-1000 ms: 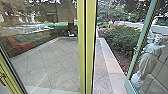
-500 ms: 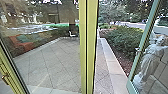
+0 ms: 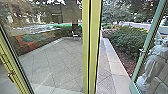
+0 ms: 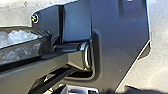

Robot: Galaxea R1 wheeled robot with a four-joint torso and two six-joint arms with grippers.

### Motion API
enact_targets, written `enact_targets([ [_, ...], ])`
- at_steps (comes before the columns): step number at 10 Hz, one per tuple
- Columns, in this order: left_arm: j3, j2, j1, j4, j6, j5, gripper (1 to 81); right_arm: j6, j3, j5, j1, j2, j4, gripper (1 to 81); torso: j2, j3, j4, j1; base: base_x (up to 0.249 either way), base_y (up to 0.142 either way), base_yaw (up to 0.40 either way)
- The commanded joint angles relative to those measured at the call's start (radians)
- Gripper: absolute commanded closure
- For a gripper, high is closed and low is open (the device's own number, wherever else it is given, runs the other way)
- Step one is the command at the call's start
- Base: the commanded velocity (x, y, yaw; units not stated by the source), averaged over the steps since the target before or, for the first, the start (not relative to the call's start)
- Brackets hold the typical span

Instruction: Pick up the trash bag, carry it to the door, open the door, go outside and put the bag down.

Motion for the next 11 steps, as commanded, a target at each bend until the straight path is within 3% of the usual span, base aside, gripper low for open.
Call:
enact_targets([
  [1,-0.016,-0.001,-0.044,0.000,0.010,0.056,81.1,-0.010,-0.078,0.044,-0.005,0.057,-0.038,1.0,0.000,0.000,0.000,0.000,0.000,0.000,0.000],
  [2,-0.019,-0.001,-0.043,0.000,0.010,0.056,81.1,-0.010,-0.118,0.045,-0.008,0.083,-0.047,1.0,0.000,0.059,0.000,0.000,0.000,0.000,0.000],
  [3,-0.019,-0.001,-0.045,0.000,0.010,0.056,81.1,-0.010,-0.156,0.045,-0.005,0.109,-0.053,1.0,0.000,0.023,0.000,0.000,0.000,0.000,0.000],
  [4,-0.019,0.001,-0.045,0.000,0.011,0.056,81.1,-0.010,-0.174,0.045,-0.002,0.123,-0.055,1.0,0.000,0.016,0.000,0.000,0.000,0.000,0.000],
  [11,-0.019,0.018,-0.045,0.000,0.011,0.041,81.1,-0.011,-0.206,0.030,0.001,0.162,-0.078,1.0,-0.001,0.031,0.000,-0.001,0.000,0.000,0.000],
])
